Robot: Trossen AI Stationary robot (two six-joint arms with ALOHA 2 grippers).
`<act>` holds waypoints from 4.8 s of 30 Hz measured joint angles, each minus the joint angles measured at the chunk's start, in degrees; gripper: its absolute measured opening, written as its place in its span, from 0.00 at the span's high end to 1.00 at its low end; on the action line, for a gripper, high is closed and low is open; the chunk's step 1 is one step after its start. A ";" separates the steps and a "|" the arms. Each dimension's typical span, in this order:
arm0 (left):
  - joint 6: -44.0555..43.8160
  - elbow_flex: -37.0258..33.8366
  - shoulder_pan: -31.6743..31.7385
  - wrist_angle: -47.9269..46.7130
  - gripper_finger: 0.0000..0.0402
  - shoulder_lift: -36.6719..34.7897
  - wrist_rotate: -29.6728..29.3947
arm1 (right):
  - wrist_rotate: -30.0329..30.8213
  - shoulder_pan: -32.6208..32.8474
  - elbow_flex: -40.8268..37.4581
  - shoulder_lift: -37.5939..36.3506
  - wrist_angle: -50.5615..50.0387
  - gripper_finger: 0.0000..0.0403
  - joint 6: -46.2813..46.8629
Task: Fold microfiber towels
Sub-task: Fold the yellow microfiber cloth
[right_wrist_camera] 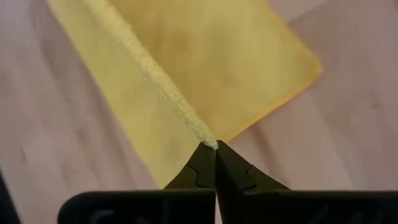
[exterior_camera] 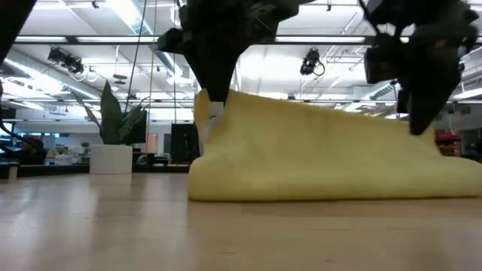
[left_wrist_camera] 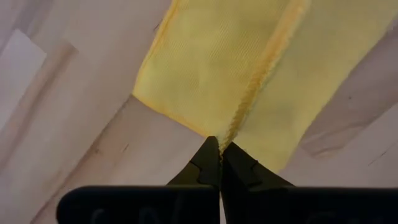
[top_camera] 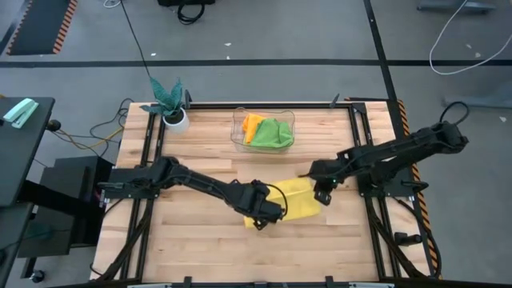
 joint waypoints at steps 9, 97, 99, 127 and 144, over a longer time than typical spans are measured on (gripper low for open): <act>2.92 0.04 3.37 -4.75 0.99 0.00 -0.30 | -3.53 -11.17 -1.68 3.26 5.51 1.00 -7.70; -31.16 -51.35 -1.44 23.18 0.95 -37.70 -21.42 | -1.06 -25.87 -10.44 -36.37 -8.26 0.59 1.74; -35.17 -52.67 -2.08 23.65 0.92 -38.47 -22.74 | -0.52 -25.87 -10.44 -36.37 -9.85 0.59 1.65; -49.50 -72.82 -2.38 69.01 0.74 -38.18 -17.50 | -19.07 -24.88 -25.70 -36.26 11.20 0.60 14.81; -50.97 -76.19 -0.70 74.51 0.57 -37.94 -13.44 | -17.11 -27.75 -29.35 -29.67 17.29 0.60 22.22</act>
